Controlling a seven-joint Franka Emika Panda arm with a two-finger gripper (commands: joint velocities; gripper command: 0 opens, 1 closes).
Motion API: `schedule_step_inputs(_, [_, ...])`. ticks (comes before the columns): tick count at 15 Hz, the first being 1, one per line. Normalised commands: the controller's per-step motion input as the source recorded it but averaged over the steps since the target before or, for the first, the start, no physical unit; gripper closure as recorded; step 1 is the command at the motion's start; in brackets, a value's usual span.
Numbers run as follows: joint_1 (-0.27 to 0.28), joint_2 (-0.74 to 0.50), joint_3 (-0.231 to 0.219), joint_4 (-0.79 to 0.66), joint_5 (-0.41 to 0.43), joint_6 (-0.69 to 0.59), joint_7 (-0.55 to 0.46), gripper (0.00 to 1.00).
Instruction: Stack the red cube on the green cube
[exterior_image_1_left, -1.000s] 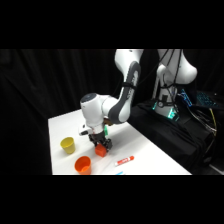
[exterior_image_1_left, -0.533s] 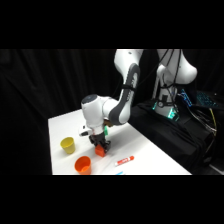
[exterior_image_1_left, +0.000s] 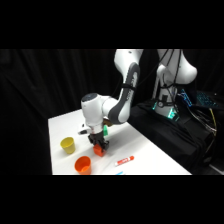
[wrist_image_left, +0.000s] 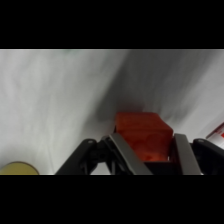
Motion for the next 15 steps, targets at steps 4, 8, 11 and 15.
schedule_step_inputs(4, [0.094, -0.43, -0.107, -0.26, -0.036, -0.14, 0.22, 0.74])
schedule_step_inputs(8, [0.128, -0.44, -0.151, -0.24, -0.034, -0.22, 0.25, 0.74])
schedule_step_inputs(11, [0.113, -0.43, -0.147, -0.28, -0.015, -0.2, 0.26, 0.74])
schedule_step_inputs(15, [0.066, -0.38, -0.119, -0.29, 0.05, -0.11, 0.21, 0.74])
